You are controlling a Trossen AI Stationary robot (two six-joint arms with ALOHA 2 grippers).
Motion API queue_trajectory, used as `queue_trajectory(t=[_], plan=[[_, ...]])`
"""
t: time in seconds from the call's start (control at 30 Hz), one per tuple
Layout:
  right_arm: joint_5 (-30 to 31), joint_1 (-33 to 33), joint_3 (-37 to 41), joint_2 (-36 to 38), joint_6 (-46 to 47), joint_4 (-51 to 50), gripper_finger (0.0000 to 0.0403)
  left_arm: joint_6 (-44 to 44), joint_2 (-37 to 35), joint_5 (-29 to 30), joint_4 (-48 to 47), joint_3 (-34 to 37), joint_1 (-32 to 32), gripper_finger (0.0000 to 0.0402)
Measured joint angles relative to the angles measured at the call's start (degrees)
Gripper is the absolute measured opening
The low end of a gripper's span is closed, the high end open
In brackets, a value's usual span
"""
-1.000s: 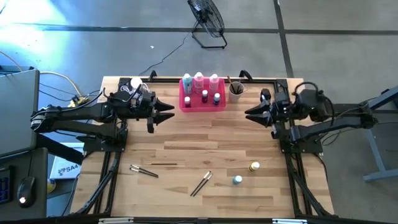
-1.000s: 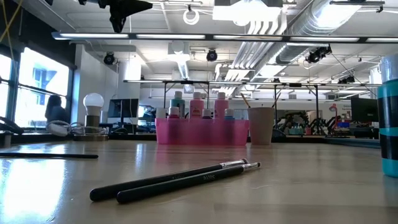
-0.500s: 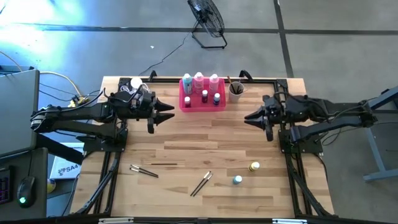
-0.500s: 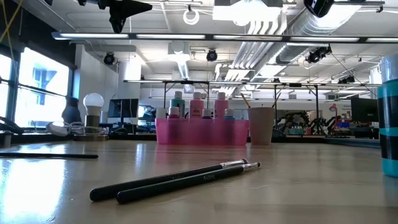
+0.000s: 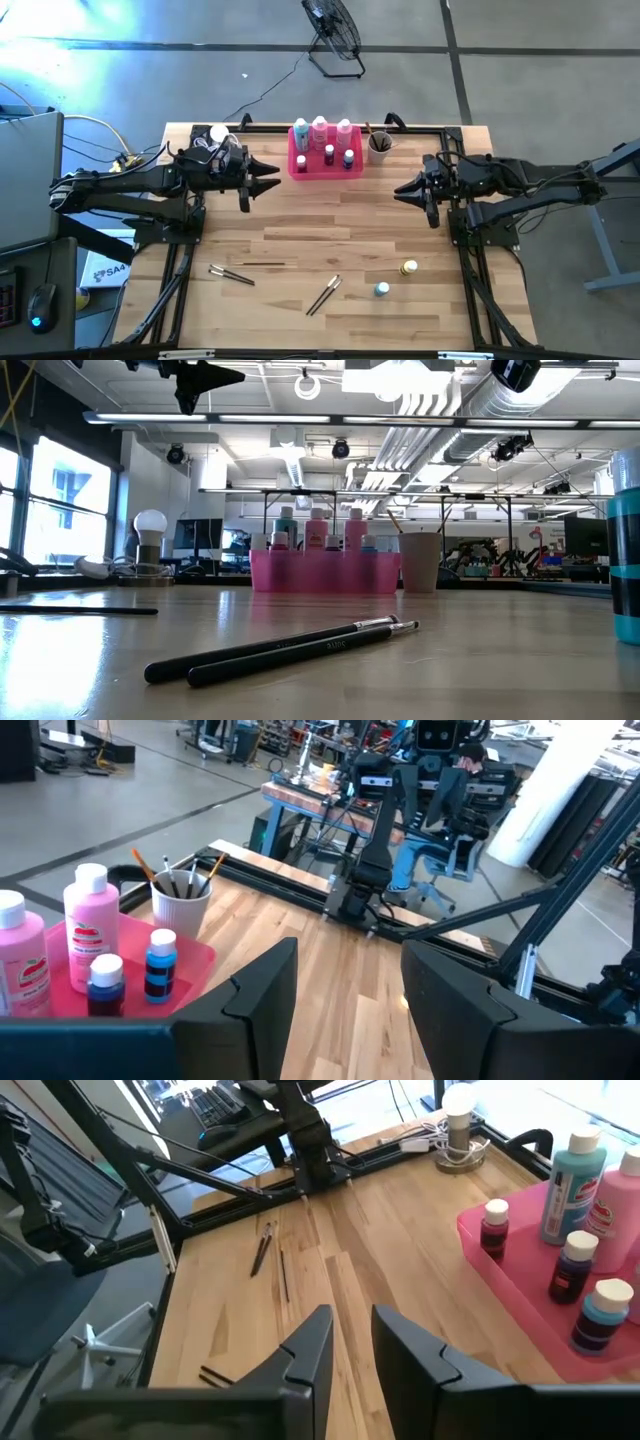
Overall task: Pick & Place Paint Supplies
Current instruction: Put the small yellow paint bottle into the pink bin
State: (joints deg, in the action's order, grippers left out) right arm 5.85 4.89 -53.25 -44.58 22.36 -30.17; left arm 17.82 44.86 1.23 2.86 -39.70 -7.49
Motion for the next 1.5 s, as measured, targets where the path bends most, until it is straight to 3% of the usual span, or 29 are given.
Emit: queue_trajectory(t=[0.37,0.6,0.87,0.97,1.2,1.3,1.5], plan=[[-0.58,0.00,0.00,0.00,-0.30,0.14,0.0065,0.00,0.00,1.97,0.03,0.00,0.00,0.0177],[3.00,0.00,0.00,-0.38,-0.91,0.84,0.0065,0.00,0.00,4.48,0.25,0.00,-0.02,0.0177],[0.25,-1.57,0.00,-3.55,5.55,0.26,0.0065,2.01,0.00,4.46,0.36,0.00,-0.02,0.0177],[-3.32,-1.93,0.00,-4.43,6.39,-0.13,0.0061,1.99,0.00,4.46,0.50,0.02,-0.02,0.0177],[-12.23,0.35,-0.98,-4.33,11.53,-1.54,0.0009,2.01,0.00,4.44,0.53,0.02,-0.02,0.0177],[-10.37,2.41,-3.39,-4.23,12.29,-3.84,0.0005,2.01,0.00,4.44,0.50,0.02,-0.02,0.0177],[0.44,7.31,-12.00,-6.56,14.52,-19.15,0.0003,2.01,0.00,4.44,0.47,0.02,-0.02,0.0177]])
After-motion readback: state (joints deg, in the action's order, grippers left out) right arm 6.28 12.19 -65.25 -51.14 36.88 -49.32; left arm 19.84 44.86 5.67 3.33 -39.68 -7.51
